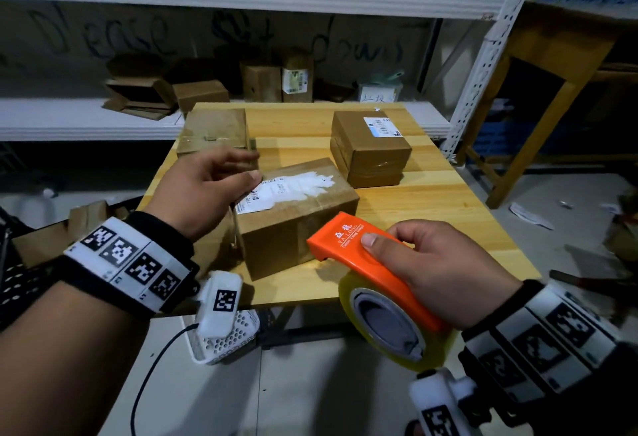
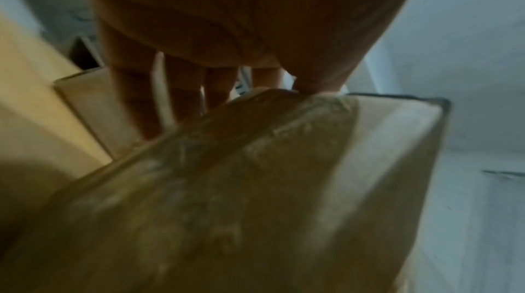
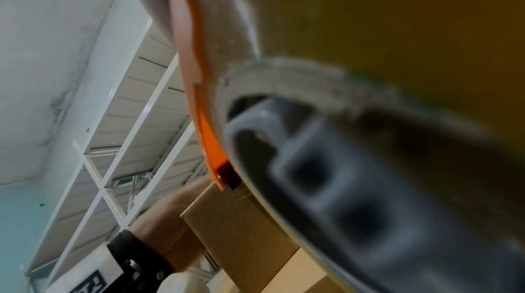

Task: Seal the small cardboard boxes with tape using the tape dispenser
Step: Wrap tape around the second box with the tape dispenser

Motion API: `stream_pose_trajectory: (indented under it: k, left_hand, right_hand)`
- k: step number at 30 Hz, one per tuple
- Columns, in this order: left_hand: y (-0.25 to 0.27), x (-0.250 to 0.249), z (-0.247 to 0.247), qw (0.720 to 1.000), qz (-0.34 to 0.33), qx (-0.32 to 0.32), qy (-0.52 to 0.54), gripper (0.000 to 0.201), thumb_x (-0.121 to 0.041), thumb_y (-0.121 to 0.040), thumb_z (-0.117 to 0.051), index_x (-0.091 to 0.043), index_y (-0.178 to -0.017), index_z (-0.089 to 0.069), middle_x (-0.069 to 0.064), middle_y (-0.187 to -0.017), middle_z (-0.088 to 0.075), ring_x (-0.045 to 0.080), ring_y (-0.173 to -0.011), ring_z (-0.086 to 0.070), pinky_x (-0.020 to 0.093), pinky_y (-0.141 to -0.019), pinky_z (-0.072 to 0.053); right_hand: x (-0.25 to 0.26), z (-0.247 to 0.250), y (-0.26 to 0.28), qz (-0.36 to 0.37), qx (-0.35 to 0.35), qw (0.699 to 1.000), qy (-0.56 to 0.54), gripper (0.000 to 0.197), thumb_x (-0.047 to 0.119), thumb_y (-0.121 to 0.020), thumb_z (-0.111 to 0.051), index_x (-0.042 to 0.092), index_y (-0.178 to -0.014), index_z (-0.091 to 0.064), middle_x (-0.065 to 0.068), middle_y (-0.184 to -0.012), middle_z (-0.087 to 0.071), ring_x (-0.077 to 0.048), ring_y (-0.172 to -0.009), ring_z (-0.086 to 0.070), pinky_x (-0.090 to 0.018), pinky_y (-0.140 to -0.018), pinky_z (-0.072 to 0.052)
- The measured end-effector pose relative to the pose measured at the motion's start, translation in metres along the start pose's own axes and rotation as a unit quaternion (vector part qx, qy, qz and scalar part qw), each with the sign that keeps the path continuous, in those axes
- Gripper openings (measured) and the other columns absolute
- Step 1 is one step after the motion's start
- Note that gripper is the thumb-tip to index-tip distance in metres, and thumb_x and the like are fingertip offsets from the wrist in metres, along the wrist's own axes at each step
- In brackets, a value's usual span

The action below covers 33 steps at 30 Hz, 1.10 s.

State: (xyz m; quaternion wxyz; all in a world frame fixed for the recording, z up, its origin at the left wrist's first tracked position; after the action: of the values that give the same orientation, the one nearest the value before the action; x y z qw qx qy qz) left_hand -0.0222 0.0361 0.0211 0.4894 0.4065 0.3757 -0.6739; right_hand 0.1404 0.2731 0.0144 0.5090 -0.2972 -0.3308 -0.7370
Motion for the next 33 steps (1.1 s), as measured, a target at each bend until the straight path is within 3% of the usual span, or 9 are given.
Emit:
stream_pose_trajectory:
  k: [2, 4, 6, 8, 11, 19, 24, 28, 33]
  left_hand:
    - [0.003, -0.009, -0.002, 0.991, -0.111, -0.002, -0.075, 0.027, -0.008, -0.096, -0.069, -0.03, -0.108, -0.079, -0.013, -0.113, -0.074, 0.0, -0.1, -0.069, 0.012, -0.08, -0.055]
    - [0.008, -0.015, -0.006, 0.979, -0.158, 0.027, -0.127, 0.028, -0.006, -0.097, -0.064, -0.029, -0.102, -0.08, -0.016, -0.119, -0.071, -0.003, -0.1, -0.066, 0.011, -0.077, -0.054]
    - [0.012, -0.014, -0.007, 0.977, -0.144, 0.074, -0.136, 0.016, -0.031, -0.092, -0.073, -0.031, -0.107, -0.079, -0.02, -0.123, -0.069, -0.007, -0.102, -0.064, 0.014, -0.077, -0.055]
    - [0.014, -0.016, -0.003, 0.96, -0.165, 0.114, -0.196, 0.063, -0.071, -0.069, -0.078, -0.034, -0.12, -0.076, -0.023, -0.132, -0.065, -0.012, -0.119, -0.057, 0.011, -0.092, -0.046]
    - [0.018, -0.024, -0.003, 0.941, -0.156, 0.152, -0.259, 0.103, -0.086, -0.047, -0.078, -0.034, -0.135, -0.067, -0.025, -0.144, -0.055, -0.005, -0.129, -0.051, 0.015, -0.102, -0.039]
    - [0.015, -0.022, -0.006, 0.959, -0.09, 0.084, -0.254, 0.098, -0.076, -0.047, -0.08, -0.029, -0.132, -0.07, -0.012, -0.119, -0.072, 0.006, -0.104, -0.066, 0.029, -0.087, -0.055]
    - [0.014, -0.021, -0.007, 0.976, -0.062, 0.06, -0.199, 0.097, -0.072, -0.041, -0.078, -0.028, -0.128, -0.073, -0.012, -0.114, -0.072, -0.006, -0.097, -0.059, 0.016, -0.072, -0.045]
    - [0.011, -0.017, -0.004, 0.988, -0.043, 0.041, -0.144, 0.09, -0.071, -0.04, -0.079, -0.028, -0.119, -0.077, -0.014, -0.108, -0.072, 0.001, -0.098, -0.062, 0.024, -0.073, -0.049]
    - [0.008, -0.013, -0.004, 0.995, -0.026, 0.03, -0.094, 0.082, -0.067, -0.041, -0.082, -0.025, -0.112, -0.08, -0.01, -0.103, -0.076, 0.008, -0.098, -0.067, 0.031, -0.078, -0.056]
  right_hand:
    - [-0.001, -0.001, -0.001, 0.001, 0.0, 1.0, 0.001, 0.048, 0.069, -0.087, -0.06, 0.023, -0.087, -0.074, 0.003, -0.076, -0.078, -0.017, -0.07, -0.076, -0.051, -0.081, -0.063]
    - [-0.003, -0.002, -0.001, 0.003, 0.001, 1.0, 0.003, 0.049, 0.07, -0.088, -0.061, 0.023, -0.085, -0.073, 0.002, -0.076, -0.078, -0.018, -0.07, -0.076, -0.052, -0.081, -0.063]
    - [-0.003, -0.002, -0.001, 0.002, 0.002, 1.0, -0.003, 0.052, 0.074, -0.084, -0.06, 0.024, -0.085, -0.073, 0.001, -0.076, -0.078, -0.019, -0.071, -0.076, -0.053, -0.081, -0.062]
    - [-0.005, -0.001, -0.001, 0.003, -0.001, 1.0, -0.01, 0.054, 0.077, -0.082, -0.059, 0.026, -0.087, -0.074, 0.001, -0.078, -0.079, -0.02, -0.073, -0.076, -0.054, -0.082, -0.062]
    - [-0.006, 0.0, -0.001, 0.002, -0.005, 1.0, -0.006, 0.049, 0.072, -0.087, -0.06, 0.026, -0.088, -0.075, 0.002, -0.079, -0.079, -0.019, -0.073, -0.077, -0.053, -0.082, -0.063]
    - [0.003, 0.013, 0.0, 0.019, -0.047, 0.999, 0.013, 0.054, 0.074, -0.084, -0.055, 0.024, -0.089, -0.073, 0.0, -0.074, -0.077, -0.018, -0.067, -0.074, -0.05, -0.075, -0.063]
    - [0.007, 0.012, -0.001, 0.031, -0.065, 0.997, 0.034, 0.053, 0.075, -0.087, -0.053, 0.025, -0.091, -0.071, 0.004, -0.074, -0.076, -0.011, -0.062, -0.072, -0.04, -0.066, -0.061]
    - [0.008, 0.013, -0.002, 0.032, -0.076, 0.996, 0.027, 0.05, 0.073, -0.089, -0.054, 0.027, -0.091, -0.071, 0.007, -0.073, -0.075, -0.007, -0.059, -0.07, -0.03, -0.06, -0.052]
    - [0.012, 0.011, 0.0, 0.038, -0.077, 0.996, 0.025, 0.051, 0.074, -0.088, -0.052, 0.027, -0.091, -0.071, 0.006, -0.074, -0.075, -0.006, -0.059, -0.07, -0.031, -0.059, -0.053]
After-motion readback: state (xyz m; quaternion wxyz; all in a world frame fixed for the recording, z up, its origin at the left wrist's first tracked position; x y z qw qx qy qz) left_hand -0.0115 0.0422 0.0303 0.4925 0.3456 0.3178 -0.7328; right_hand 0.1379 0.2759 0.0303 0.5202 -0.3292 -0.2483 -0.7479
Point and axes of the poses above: each hand's wrist, its own y-axis away from the middle knuckle, its own z-axis out of the back of the hand, x = y × z, the point moved 4 cm from there along -y, towards the middle knuckle
